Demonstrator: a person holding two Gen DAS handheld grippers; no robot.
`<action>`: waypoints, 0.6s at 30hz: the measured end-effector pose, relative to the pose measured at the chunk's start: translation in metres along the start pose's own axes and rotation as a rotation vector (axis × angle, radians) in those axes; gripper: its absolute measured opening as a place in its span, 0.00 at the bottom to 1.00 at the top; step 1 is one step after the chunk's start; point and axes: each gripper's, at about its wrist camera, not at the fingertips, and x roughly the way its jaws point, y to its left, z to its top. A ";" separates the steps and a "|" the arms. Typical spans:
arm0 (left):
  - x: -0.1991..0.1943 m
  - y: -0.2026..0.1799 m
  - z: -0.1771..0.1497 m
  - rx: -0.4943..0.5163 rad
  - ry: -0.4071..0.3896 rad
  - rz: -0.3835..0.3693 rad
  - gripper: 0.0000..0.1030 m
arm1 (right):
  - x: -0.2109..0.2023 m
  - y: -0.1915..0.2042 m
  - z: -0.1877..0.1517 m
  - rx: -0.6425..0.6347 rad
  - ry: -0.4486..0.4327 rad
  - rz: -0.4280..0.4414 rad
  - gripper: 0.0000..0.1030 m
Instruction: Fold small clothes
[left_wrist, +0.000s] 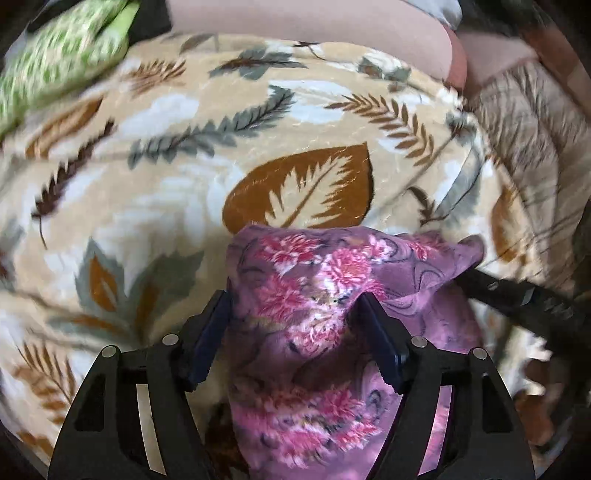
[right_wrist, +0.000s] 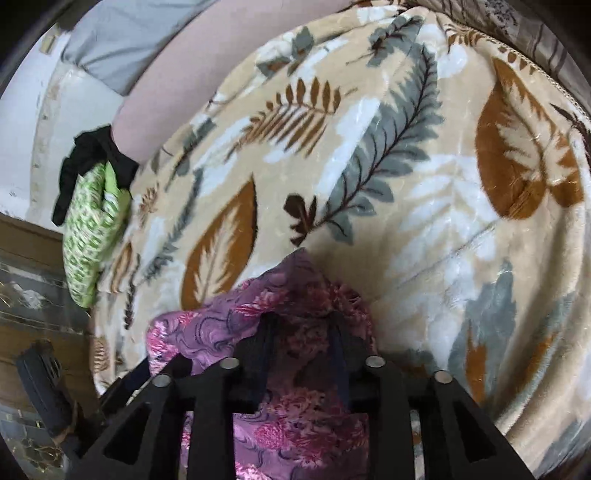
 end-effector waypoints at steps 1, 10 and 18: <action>-0.011 0.007 -0.004 -0.020 0.000 -0.030 0.70 | -0.004 0.004 -0.001 -0.025 -0.003 -0.017 0.32; -0.050 0.068 -0.032 -0.180 -0.032 -0.209 0.70 | -0.072 0.007 -0.009 -0.136 -0.162 -0.023 0.94; 0.003 0.063 -0.011 -0.272 0.066 -0.362 0.70 | 0.013 -0.031 0.012 0.100 0.153 0.141 0.66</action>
